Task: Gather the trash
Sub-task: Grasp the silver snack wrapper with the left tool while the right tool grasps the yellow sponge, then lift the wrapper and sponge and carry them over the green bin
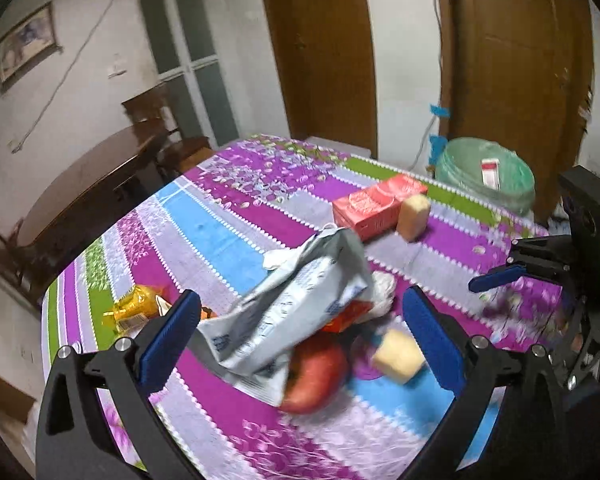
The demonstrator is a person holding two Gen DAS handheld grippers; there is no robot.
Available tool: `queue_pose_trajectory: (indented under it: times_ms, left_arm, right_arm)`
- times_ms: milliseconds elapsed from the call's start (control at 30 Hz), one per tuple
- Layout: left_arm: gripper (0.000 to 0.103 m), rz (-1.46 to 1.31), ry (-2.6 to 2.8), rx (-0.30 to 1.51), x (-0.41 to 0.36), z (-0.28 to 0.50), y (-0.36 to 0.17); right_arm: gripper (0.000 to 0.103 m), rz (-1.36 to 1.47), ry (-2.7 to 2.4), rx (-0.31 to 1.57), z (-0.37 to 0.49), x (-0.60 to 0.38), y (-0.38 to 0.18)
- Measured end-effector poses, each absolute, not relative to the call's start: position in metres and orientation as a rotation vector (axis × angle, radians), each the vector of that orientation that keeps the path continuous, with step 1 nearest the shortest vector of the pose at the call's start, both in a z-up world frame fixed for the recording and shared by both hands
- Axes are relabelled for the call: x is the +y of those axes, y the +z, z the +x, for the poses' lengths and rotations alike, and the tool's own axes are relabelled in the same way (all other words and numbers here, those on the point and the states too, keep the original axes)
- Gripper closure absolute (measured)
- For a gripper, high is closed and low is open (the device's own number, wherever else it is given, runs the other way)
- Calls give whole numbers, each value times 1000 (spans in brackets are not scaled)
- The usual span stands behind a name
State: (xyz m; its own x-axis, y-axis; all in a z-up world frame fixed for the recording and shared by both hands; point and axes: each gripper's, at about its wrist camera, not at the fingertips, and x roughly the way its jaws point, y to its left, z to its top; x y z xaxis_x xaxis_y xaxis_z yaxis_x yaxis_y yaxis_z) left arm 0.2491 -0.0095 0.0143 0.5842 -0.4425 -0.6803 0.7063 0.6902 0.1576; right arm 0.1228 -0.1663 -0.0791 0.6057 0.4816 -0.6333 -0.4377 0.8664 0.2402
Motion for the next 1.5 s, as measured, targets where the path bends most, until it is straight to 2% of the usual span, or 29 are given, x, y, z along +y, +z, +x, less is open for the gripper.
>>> queue_pose_trajectory:
  times_ms: [367,433,500,533,567,600,633,667,767,1133,1500]
  left_arm:
    - [6,565,-768,748,-29,289,-25]
    - [13,559,-784,759,-29,291,-29]
    - [26,548,-787,759,-28,292,-31]
    - [30,530,-790,762,-26,292,-31]
    - [42,513,-795,761,-24,292,-30]
    - [54,503,-799,763,-23,291,-30]
    - [54,486,-792,763,-21,291,-29]
    - [56,476,-773,758,-20,290,-29]
    - [65,441,-744,740,-16,285,-29]
    - [66,247,-559,610,25,225,-7]
    - [66,19,-401,550,32,151,-4]
  right_arm:
    - [17,19,454,840,173,-117,-102]
    - [23,21,432,850,178,-116,-106]
    - [39,24,413,859,182,-116,-109]
    - [43,26,408,861,182,-117,-111]
    - [52,28,404,862,182,-117,-113]
    - [56,30,401,859,182,-118,-114]
    - [57,32,399,852,181,-118,-114]
    - [63,34,401,848,181,-118,-114]
    - [66,37,399,824,177,-118,-111]
    - [68,37,346,672,134,-134,-94]
    - [68,-7,255,449,86,-144,-46]
